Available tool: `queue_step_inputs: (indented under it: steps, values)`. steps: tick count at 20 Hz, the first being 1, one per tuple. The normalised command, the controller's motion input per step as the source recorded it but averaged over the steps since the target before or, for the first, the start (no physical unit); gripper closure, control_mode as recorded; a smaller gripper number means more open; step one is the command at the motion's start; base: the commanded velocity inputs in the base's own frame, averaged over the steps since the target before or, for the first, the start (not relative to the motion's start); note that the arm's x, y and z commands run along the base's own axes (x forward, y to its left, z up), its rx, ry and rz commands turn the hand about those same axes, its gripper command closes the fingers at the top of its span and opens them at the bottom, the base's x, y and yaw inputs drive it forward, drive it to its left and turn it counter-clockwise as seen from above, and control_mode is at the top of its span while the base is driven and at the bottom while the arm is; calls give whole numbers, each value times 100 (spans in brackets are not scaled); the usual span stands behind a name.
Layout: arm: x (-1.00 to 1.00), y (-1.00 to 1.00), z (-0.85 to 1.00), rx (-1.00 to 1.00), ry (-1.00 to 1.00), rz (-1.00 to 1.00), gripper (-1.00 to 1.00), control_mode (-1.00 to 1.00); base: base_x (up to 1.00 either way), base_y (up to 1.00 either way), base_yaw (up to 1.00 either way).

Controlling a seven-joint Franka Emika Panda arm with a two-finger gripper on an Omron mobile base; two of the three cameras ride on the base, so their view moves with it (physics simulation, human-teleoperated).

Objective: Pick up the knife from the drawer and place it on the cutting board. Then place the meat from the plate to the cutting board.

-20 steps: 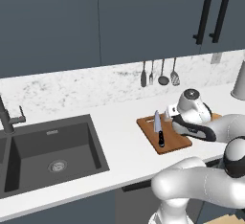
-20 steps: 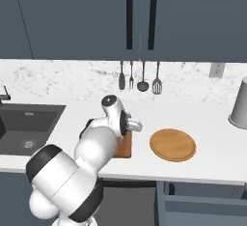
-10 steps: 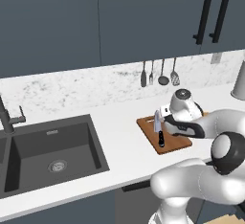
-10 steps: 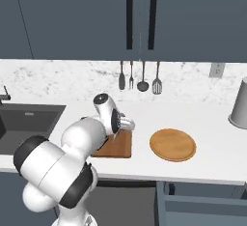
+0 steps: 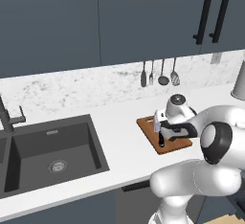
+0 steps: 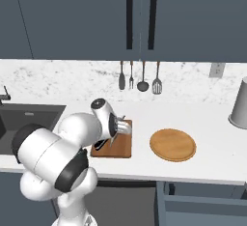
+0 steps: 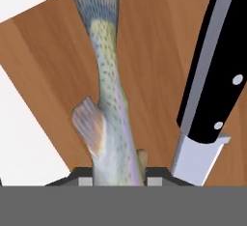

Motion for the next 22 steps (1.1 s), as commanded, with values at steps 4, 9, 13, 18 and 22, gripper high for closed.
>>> queue_step_inputs:
  steps: [4, 9, 13, 18, 22]
  values:
    - [0, -12, -33, 0, 0, 0, 100, -100, 0, 0, 0]
    - [0, 0, -55, 0, 0, 0, 100, -100, 0, 0, 0]
    - [3, 0, -40, 0, 0, 0, 100, -100, 0, 0, 0]
    - [5, 0, -9, 0, 0, 0, -100, -100, 0, 0, 0]
    - [-4, 0, 11, 0, 0, 0, -100, -100, 0, 0, 0]
